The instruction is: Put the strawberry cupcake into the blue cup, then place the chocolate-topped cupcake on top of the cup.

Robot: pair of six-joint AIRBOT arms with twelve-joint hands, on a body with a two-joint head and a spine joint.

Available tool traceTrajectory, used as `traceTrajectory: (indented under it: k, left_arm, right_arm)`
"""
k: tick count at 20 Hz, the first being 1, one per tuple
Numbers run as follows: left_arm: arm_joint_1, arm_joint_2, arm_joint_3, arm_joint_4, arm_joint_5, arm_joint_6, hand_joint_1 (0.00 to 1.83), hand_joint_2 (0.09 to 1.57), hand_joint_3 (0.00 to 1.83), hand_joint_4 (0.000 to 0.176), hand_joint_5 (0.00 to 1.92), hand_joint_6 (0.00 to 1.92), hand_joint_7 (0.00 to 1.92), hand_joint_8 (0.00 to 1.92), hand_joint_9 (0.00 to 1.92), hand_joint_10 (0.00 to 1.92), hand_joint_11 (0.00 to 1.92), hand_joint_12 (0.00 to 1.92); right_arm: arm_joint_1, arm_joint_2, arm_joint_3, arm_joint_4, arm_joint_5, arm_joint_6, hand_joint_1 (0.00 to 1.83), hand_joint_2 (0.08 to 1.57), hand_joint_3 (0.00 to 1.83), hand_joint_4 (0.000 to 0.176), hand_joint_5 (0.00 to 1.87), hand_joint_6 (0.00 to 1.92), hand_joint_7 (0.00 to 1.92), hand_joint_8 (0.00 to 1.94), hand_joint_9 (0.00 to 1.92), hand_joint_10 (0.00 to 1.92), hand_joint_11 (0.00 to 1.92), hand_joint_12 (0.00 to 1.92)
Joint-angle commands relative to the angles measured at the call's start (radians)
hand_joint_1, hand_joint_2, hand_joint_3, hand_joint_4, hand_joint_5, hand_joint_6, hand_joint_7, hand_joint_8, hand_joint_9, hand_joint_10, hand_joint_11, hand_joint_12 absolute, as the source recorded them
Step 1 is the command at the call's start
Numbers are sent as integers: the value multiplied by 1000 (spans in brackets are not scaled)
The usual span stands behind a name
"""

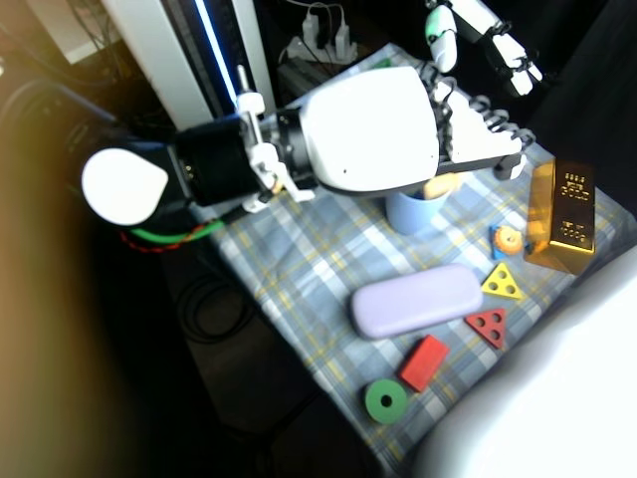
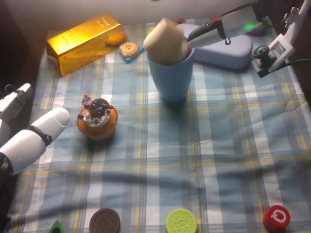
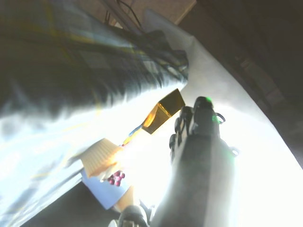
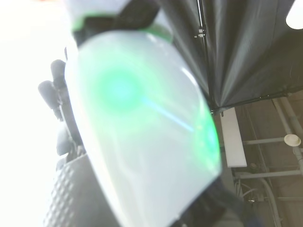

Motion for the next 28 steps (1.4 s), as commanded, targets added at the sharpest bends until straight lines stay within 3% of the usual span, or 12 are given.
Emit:
traceTrajectory:
  k: [1,3,7,9,13,14,18,21,22,23,27,28]
  left_arm:
    - [-4,9,1,43,-106,-5,0,964,0,80,253,5,214,1,166,4,8,3]
    - [-4,9,1,43,-106,-5,0,959,0,117,247,3,217,4,170,6,25,10]
    - [-4,8,1,43,-105,-5,0,955,0,115,236,0,202,0,135,0,0,0]
    - [-4,9,1,43,-104,-5,0,962,0,70,245,4,216,6,151,9,3,1]
    - [-5,16,-2,48,-104,-5,0,957,0,121,223,0,215,3,172,13,44,19]
    - [-5,19,-3,49,-104,-5,0,971,4,99,230,4,219,4,176,13,51,22]
    - [-10,35,-2,69,-84,-5,28,994,9,38,224,0,172,0,132,0,5,1]
    - [-25,40,10,102,-49,-5,7,964,0,64,176,0,154,0,130,1,16,6]
    - [-31,41,15,110,-38,-5,1,969,0,61,139,0,129,0,104,0,2,0]
    - [-35,42,19,117,-29,-5,37,965,0,56,164,12,146,8,127,10,0,0]
    - [-39,38,27,141,4,-5,117,919,0,83,173,7,133,0,122,3,0,0]
    - [-41,35,31,145,18,-5,110,928,0,60,170,4,137,2,122,2,0,0]
  right_arm:
    - [17,6,2,63,82,7,946,942,0,0,660,0,604,0,504,1,109,1061]
    - [17,6,2,61,81,8,995,924,0,0,685,0,647,0,571,2,281,940]
    - [17,6,1,55,76,8,994,906,0,0,694,0,663,0,599,2,304,799]
    - [17,6,-11,44,64,7,913,906,0,0,633,0,584,0,486,0,197,787]
    - [17,50,-85,44,25,-79,295,895,0,6,109,0,33,0,17,0,0,218]
    - [17,83,-114,62,19,-114,58,932,4,37,30,0,6,0,3,0,0,63]
    - [1,213,-209,82,31,-124,0,1014,0,28,0,0,0,0,0,0,0,0]
    - [-78,324,-298,156,34,-213,0,1011,0,118,0,0,0,0,0,0,0,0]
    - [-116,369,-337,207,36,-280,0,1028,5,51,0,0,0,0,0,0,0,0]
    - [-149,404,-368,248,41,-330,0,1040,9,33,0,0,0,0,0,0,0,0]
    - [-315,509,-448,421,115,-418,0,1028,2,0,0,0,0,0,0,0,0,0]
    - [-387,527,-464,485,150,-435,0,1000,0,5,0,0,0,0,0,0,0,0]
